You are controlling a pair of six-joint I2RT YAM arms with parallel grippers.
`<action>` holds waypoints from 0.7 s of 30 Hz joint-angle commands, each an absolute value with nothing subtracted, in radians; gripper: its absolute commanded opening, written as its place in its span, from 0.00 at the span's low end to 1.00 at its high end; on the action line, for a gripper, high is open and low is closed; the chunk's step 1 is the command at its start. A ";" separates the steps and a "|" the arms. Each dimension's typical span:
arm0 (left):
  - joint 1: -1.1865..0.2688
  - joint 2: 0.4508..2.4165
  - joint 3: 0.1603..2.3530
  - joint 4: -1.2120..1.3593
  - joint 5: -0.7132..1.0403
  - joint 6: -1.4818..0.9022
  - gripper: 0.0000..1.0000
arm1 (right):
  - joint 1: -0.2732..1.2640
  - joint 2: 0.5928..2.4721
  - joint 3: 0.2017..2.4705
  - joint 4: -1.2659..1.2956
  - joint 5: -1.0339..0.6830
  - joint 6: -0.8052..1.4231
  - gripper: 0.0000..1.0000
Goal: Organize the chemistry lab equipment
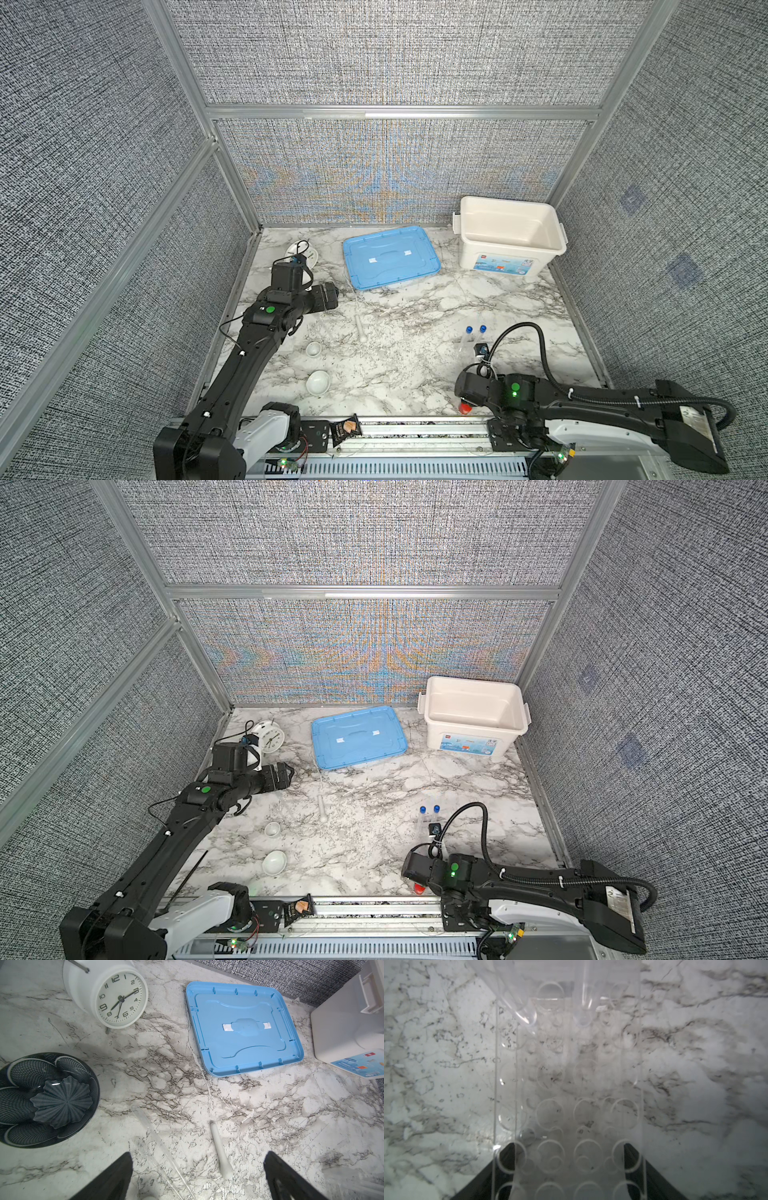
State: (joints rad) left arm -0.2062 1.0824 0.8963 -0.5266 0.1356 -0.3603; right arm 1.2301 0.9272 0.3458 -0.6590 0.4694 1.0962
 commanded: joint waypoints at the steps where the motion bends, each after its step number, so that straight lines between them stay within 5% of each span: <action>1: -0.206 1.083 0.908 -0.525 0.153 -0.368 0.99 | 1.231 0.887 0.357 -0.726 0.477 1.108 0.83; 12: -0.206 1.104 0.971 -0.557 0.204 -0.340 0.99 | 1.231 0.616 0.427 -0.912 0.520 1.097 0.87; 21: -0.206 1.126 1.034 -0.575 0.270 -0.361 0.98 | 1.230 0.574 0.728 -1.095 0.580 1.025 0.87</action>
